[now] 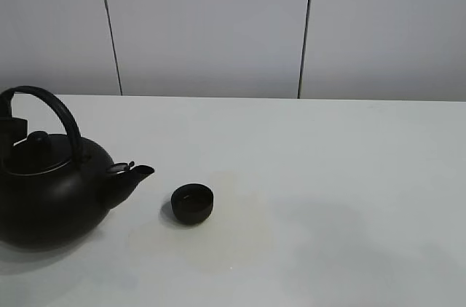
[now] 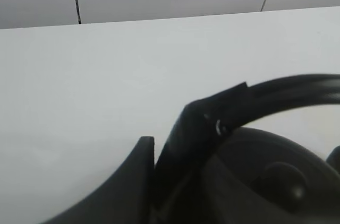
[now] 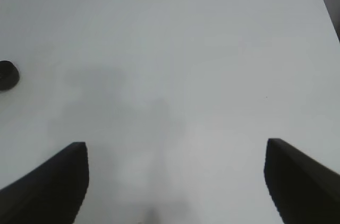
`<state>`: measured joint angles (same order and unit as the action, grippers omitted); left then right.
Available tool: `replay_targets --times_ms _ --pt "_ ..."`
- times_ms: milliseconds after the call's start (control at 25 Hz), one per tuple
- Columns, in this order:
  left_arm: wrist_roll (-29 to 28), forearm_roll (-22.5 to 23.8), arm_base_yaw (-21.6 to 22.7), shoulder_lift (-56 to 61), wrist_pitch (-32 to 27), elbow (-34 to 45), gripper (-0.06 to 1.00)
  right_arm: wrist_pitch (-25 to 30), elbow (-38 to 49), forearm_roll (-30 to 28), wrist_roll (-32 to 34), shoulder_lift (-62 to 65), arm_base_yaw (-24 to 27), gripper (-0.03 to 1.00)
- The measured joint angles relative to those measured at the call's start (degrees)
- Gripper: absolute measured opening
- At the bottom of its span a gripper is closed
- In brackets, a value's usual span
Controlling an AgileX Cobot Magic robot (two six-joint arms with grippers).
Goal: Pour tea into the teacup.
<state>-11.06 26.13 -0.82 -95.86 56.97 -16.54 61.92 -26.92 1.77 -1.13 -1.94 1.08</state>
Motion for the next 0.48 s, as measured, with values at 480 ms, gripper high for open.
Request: replay_targets --times_ms 480 --pt "0.8 -0.6 0.0 -3.1 1.4 0.0 0.14 0.0 0.0 0.0 0.0 0.0 0.0 0.62"
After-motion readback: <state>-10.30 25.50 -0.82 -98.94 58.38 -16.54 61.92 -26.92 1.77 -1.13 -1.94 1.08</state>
